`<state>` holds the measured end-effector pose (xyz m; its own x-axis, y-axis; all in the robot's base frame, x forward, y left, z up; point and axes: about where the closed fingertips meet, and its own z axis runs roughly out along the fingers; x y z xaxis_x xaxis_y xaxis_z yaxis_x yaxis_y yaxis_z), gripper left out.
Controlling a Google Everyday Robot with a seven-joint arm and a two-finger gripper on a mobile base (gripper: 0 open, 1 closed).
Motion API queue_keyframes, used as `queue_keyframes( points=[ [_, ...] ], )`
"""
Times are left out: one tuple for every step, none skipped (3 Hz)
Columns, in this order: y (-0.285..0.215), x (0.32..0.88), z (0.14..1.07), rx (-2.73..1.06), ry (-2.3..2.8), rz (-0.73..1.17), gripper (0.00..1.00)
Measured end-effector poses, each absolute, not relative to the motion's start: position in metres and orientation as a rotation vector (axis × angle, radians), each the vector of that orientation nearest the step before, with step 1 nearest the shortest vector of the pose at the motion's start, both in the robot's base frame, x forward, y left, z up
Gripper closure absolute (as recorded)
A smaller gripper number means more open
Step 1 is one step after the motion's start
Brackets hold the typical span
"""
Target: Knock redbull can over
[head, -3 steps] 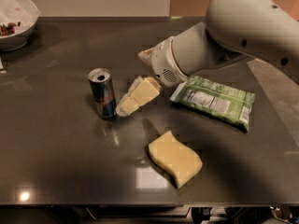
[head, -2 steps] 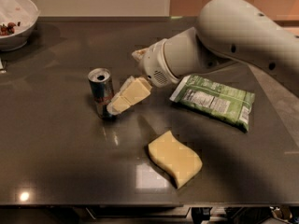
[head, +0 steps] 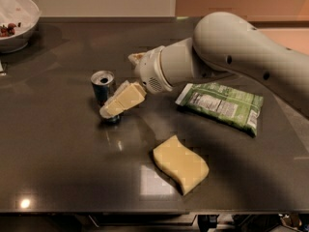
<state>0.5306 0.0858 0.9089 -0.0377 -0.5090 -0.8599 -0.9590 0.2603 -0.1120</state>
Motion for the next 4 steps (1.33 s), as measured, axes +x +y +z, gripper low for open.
queue_keyframes(
  points=[
    [0.0941,0.5319,0.9063,-1.36,1.659,0.691,0.0],
    [0.1012,0.5329,0.9034,-1.361,1.643,0.729,0.18],
    [0.104,0.5312,0.9027,-1.367,1.625,0.772,0.41],
    [0.1024,0.528,0.9097,-1.374,1.609,0.805,0.65]
  ],
)
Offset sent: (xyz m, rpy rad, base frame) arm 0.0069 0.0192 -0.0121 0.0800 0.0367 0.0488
